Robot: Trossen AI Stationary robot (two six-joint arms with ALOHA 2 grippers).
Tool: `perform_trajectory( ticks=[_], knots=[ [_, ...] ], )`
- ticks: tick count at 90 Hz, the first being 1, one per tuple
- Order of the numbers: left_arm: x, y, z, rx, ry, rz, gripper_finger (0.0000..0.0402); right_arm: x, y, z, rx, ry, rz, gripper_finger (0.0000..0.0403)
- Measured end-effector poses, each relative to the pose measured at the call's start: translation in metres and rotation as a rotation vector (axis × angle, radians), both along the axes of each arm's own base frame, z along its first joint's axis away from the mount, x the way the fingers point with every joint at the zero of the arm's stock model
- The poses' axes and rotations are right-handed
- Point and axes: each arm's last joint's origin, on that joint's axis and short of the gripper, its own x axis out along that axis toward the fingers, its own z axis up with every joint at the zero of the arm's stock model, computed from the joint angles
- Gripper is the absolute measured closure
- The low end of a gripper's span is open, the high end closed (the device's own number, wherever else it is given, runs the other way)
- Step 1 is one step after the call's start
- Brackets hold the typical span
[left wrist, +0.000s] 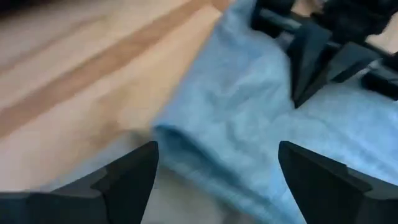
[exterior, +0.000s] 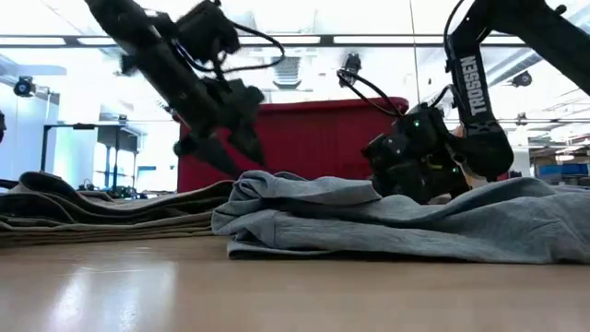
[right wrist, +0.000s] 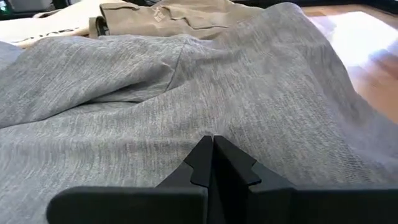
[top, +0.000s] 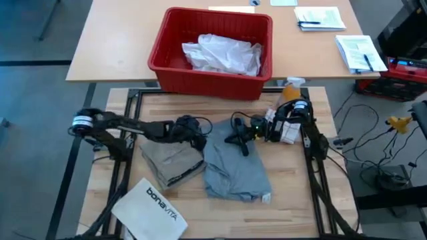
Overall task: Fold laundry
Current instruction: Fold the gray shirt
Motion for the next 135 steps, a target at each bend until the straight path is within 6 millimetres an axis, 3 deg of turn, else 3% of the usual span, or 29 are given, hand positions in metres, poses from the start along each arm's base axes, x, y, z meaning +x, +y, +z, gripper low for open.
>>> perform_trajectory(
  ticks=[11,21,36,49,57,66,77,90,110,135],
  knots=[
    [-0.02,0.001,0.02,0.045,0.01,0.082,0.0086,0.0,-0.001,0.003,0.023,-0.003,-0.015,0.0403],
    [-0.03,0.0,0.038,0.033,-0.083,0.126,0.0086,-0.001,-0.001,0.015,0.107,-0.011,-0.013,0.0403],
    [-0.037,-0.008,0.056,-0.021,-0.2,0.116,0.0086,-0.003,0.002,0.058,0.191,-0.097,-0.019,0.0393],
    [-0.034,-0.015,0.054,-0.053,-0.196,0.054,0.0086,-0.005,0.01,0.089,0.209,-0.051,-0.003,0.0332],
    [-0.029,-0.018,0.047,-0.07,-0.142,-0.064,0.0086,-0.001,0.03,0.107,0.233,-0.013,0.057,0.0273],
    [-0.021,-0.019,0.035,-0.033,-0.057,-0.177,0.0086,0.004,0.067,0.119,0.145,0.07,0.101,0.0214],
    [-0.013,-0.02,0.029,0.049,-0.012,-0.329,0.0086,0.012,0.108,0.128,-0.01,0.176,-0.084,0.0181],
    [-0.011,-0.02,0.027,0.095,0.01,-0.443,0.0086,0.022,0.141,0.141,0.081,0.191,-0.25,0.0158],
    [-0.016,-0.023,0.015,0.005,-0.254,-0.6,0.0088,0.056,0.171,0.131,0.127,0.244,-0.233,0.0139],
    [-0.032,-0.024,-0.001,-0.028,-0.286,-0.619,0.0089,0.097,0.177,0.095,0.068,0.363,-0.346,0.0189]
  ],
)
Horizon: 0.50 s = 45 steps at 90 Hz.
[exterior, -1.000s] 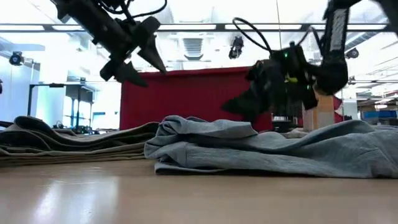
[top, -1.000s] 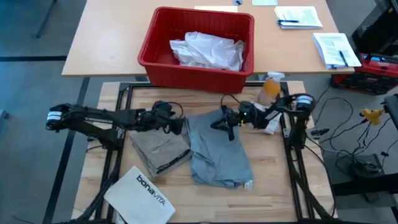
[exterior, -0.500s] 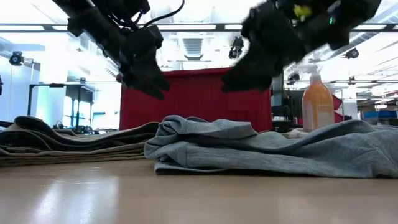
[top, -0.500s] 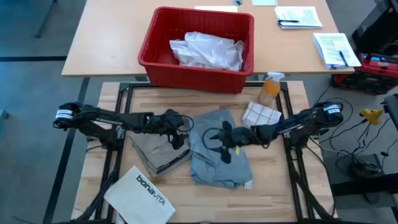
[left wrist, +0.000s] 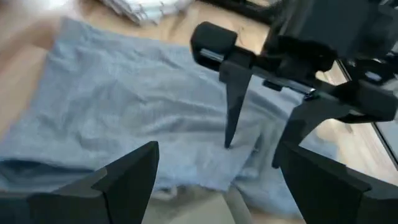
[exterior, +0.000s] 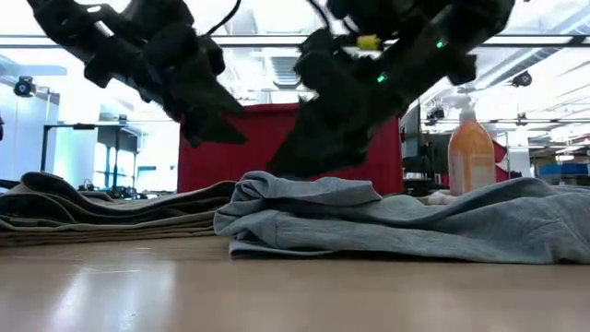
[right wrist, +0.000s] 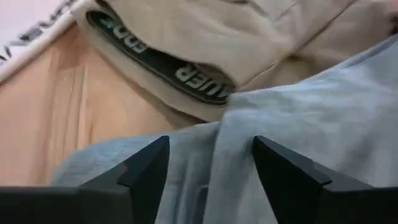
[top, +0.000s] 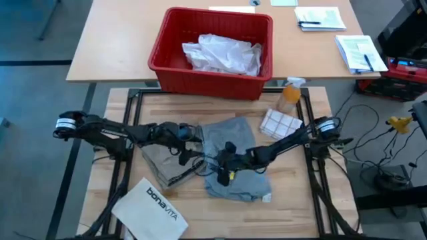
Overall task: Fold laundry
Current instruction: Fold the gray shirt
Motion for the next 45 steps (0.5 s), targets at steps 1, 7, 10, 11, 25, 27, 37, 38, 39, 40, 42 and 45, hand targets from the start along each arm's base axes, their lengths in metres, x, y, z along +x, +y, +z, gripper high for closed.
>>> perform_trajectory(
  ticks=[1,7,10,11,25,27,37,38,39,40,42,45],
  knots=[
    [0.0,0.0,-0.001,-0.002,0.004,-0.001,0.0089,0.001,0.0,-0.002,-0.004,0.004,-0.004,0.019],
    [-0.003,-0.001,-0.003,-0.018,0.01,-0.016,0.0089,0.009,0.003,-0.009,-0.023,0.023,-0.025,0.0193],
    [-0.003,-0.001,-0.002,-0.022,0.001,-0.02,0.0089,0.012,0.003,-0.01,-0.03,0.025,-0.04,0.0191],
    [-0.003,-0.001,-0.001,-0.023,-0.001,-0.021,0.0089,0.013,0.003,-0.01,-0.032,0.026,-0.044,0.0191],
    [-0.009,-0.002,-0.001,-0.04,-0.005,-0.032,0.0089,0.021,0.002,-0.01,-0.063,0.071,-0.119,0.017],
    [-0.01,-0.002,-0.001,-0.04,-0.01,-0.032,0.0089,0.02,0.002,-0.011,-0.069,0.085,-0.12,0.0169],
    [-0.013,-0.002,0.0,-0.035,-0.018,-0.034,0.0089,0.02,0.002,-0.008,-0.065,0.086,-0.128,0.0176],
    [-0.013,-0.002,0.0,-0.035,-0.018,-0.033,0.0089,0.019,0.002,-0.008,-0.063,0.085,-0.129,0.0178],
    [-0.013,-0.002,-0.001,-0.035,-0.017,-0.034,0.0089,0.019,0.002,-0.008,-0.062,0.085,-0.13,0.0181],
    [-0.013,-0.002,-0.001,-0.035,-0.015,-0.034,0.0089,0.018,0.002,-0.008,-0.06,0.085,-0.132,0.0184],
    [-0.014,-0.002,-0.001,-0.035,-0.012,-0.034,0.0089,0.018,0.002,-0.007,-0.058,0.084,-0.133,0.019],
    [-0.014,-0.002,-0.002,-0.035,-0.011,-0.034,0.0089,0.016,0.001,-0.005,-0.058,0.085,-0.134,0.02]
  ],
)
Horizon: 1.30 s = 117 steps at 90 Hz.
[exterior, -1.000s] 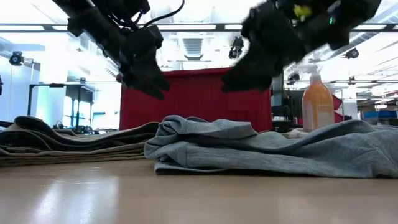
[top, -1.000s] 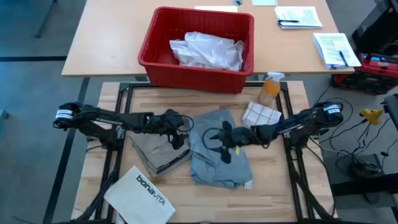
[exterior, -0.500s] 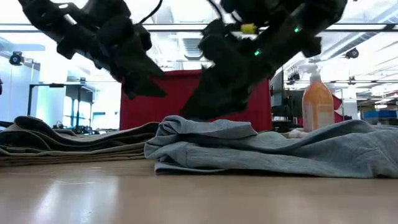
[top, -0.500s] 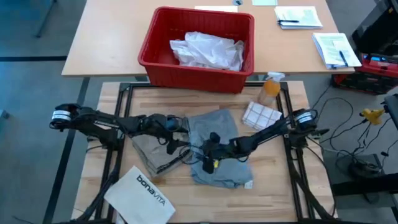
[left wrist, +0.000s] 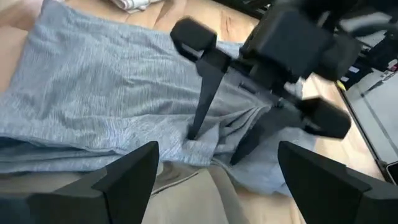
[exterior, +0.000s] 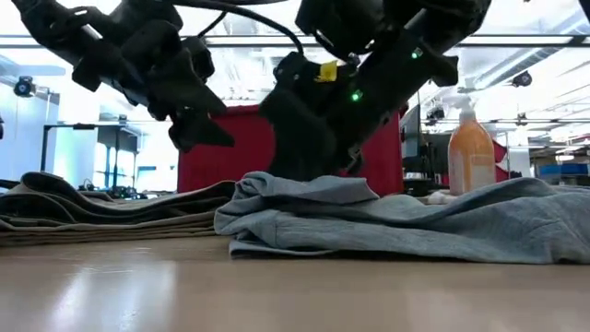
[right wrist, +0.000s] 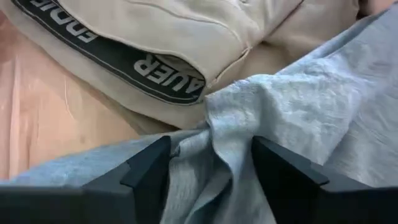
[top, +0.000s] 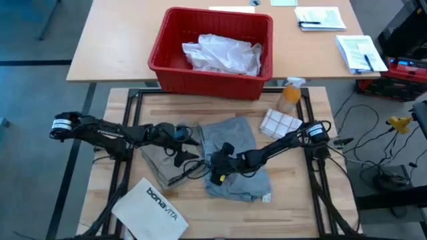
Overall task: Fold laundry
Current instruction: Fold the gray shirt
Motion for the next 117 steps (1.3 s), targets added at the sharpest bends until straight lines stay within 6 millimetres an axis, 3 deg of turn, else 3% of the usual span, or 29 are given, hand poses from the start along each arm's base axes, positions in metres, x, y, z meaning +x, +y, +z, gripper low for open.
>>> perform_trajectory(
  ticks=[28,43,61,79,117],
  knots=[
    [0.0,0.0,-0.001,0.014,0.001,-0.007,0.0089,-0.01,-0.006,-0.006,-0.015,0.035,-0.002,0.0317],
    [0.0,0.0,-0.001,0.015,0.004,-0.007,0.0089,-0.012,-0.01,0.002,-0.021,0.025,0.0,0.0394],
    [0.0,0.0,-0.001,0.015,0.003,-0.008,0.0089,-0.024,-0.015,0.011,-0.098,0.097,-0.057,0.0381],
    [0.0,0.0,-0.001,0.02,0.003,-0.01,0.0089,-0.036,-0.022,0.009,-0.121,0.127,-0.08,0.0399],
    [0.0,0.0,-0.001,0.042,-0.001,-0.021,0.0089,-0.067,-0.03,0.012,-0.019,0.086,-0.182,0.0385]
  ],
)
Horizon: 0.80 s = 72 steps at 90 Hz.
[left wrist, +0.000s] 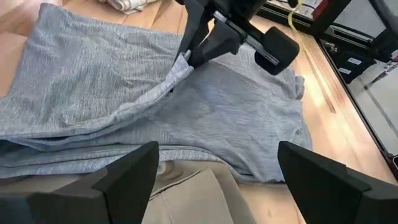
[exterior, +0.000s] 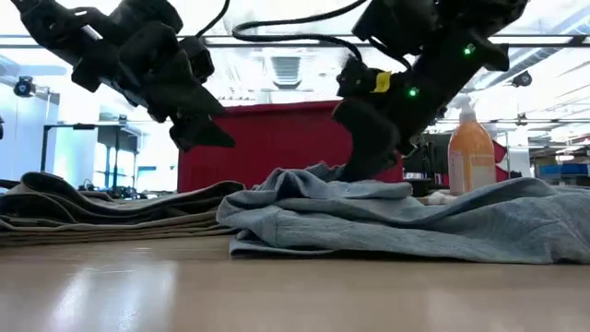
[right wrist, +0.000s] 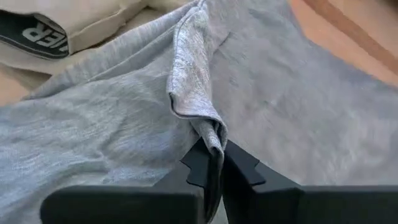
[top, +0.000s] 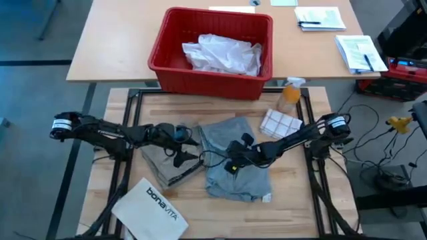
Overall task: Fold laundry
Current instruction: Fold the gray shirt
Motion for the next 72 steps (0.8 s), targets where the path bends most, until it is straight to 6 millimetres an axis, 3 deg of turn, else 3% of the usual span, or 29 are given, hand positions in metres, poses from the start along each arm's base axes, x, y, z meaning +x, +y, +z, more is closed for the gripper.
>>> perform_trajectory(
  ticks=[14,40,54,72],
  knots=[
    [0.0,0.0,0.0,0.014,-0.002,-0.006,0.0089,-0.001,-0.006,-0.005,0.131,-0.031,-0.028,0.0347],
    [0.0,0.0,0.0,0.014,0.0,-0.004,0.0089,-0.009,-0.021,-0.015,0.137,-0.024,-0.129,0.028],
    [0.0,0.0,-0.001,0.014,0.009,-0.004,0.0089,-0.009,-0.022,-0.014,0.134,-0.005,-0.095,0.0285],
    [-0.001,0.0,-0.003,0.013,0.031,-0.004,0.0089,-0.023,-0.027,-0.001,0.103,0.064,-0.124,0.0321]
  ],
)
